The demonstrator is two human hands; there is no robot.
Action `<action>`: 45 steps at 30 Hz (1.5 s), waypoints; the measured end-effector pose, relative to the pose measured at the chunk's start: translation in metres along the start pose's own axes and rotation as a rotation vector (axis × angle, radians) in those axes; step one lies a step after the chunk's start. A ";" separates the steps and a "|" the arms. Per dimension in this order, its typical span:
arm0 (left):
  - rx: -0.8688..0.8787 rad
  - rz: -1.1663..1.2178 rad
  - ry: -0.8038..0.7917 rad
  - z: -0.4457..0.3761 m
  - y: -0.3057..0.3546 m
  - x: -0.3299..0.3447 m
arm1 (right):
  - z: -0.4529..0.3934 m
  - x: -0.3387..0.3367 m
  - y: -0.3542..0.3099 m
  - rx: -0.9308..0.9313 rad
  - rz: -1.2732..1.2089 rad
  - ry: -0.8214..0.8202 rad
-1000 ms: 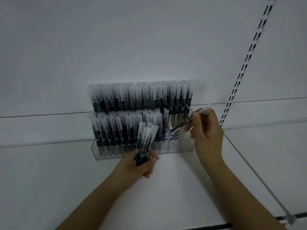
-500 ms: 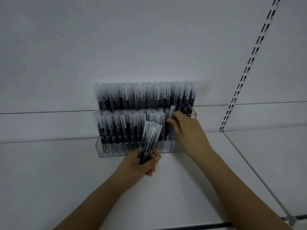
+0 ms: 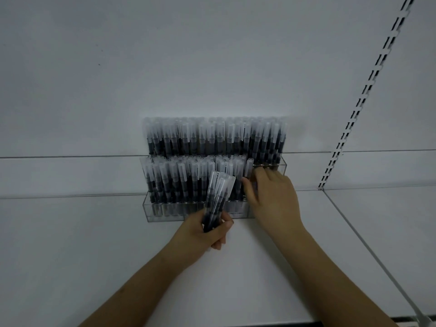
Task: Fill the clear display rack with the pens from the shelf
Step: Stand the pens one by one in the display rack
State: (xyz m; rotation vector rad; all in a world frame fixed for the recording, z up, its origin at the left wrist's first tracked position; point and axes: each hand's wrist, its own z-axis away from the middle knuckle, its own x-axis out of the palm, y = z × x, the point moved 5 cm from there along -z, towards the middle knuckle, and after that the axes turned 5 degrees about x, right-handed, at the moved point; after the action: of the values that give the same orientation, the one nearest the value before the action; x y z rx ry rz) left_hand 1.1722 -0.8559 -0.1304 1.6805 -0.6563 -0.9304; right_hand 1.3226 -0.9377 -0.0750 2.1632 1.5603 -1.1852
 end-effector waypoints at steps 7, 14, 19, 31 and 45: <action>0.001 0.016 -0.006 0.000 0.001 -0.001 | 0.010 -0.026 -0.002 0.081 -0.262 0.073; 0.035 0.045 -0.070 0.002 0.002 0.001 | 0.016 -0.005 -0.026 0.002 -0.706 -0.368; 0.043 0.021 -0.112 0.003 0.003 0.002 | 0.017 0.002 -0.021 0.084 -0.906 -0.469; 0.018 0.025 -0.120 0.002 0.003 0.002 | 0.017 0.003 -0.019 0.091 -1.007 -0.514; 0.028 0.007 -0.061 0.000 0.000 0.000 | 0.002 -0.037 0.018 0.160 -0.683 0.075</action>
State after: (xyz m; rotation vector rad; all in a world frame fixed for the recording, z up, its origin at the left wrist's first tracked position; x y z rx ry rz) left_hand 1.1728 -0.8562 -0.1300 1.6785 -0.7187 -0.9751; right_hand 1.3333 -0.9722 -0.0547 1.8136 2.4232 -1.4535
